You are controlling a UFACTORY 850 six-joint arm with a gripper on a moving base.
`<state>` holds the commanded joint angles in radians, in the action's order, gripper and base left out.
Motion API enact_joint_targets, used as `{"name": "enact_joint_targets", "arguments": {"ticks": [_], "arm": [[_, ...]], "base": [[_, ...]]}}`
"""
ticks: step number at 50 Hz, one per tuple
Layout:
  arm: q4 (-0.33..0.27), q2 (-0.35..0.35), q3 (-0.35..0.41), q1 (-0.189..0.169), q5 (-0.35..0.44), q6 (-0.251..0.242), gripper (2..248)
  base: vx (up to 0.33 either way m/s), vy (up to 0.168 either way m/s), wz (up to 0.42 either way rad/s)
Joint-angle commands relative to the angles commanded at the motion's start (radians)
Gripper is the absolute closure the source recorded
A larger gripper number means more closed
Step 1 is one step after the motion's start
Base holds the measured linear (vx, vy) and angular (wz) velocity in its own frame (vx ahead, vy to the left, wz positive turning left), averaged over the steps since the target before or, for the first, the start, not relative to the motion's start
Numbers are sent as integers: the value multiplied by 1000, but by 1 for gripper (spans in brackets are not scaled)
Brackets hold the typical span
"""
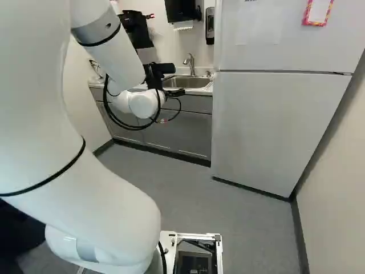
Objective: Rinse the cup and place it in the tray
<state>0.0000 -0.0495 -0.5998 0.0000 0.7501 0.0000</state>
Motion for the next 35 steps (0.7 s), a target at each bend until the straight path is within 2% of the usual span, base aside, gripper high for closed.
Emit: {"name": "enact_joint_targets", "arguments": {"ticks": [35], "arm": [[0, 4, -82, 0, -125, 0, 3]], "base": [[0, 0, 0]]}}
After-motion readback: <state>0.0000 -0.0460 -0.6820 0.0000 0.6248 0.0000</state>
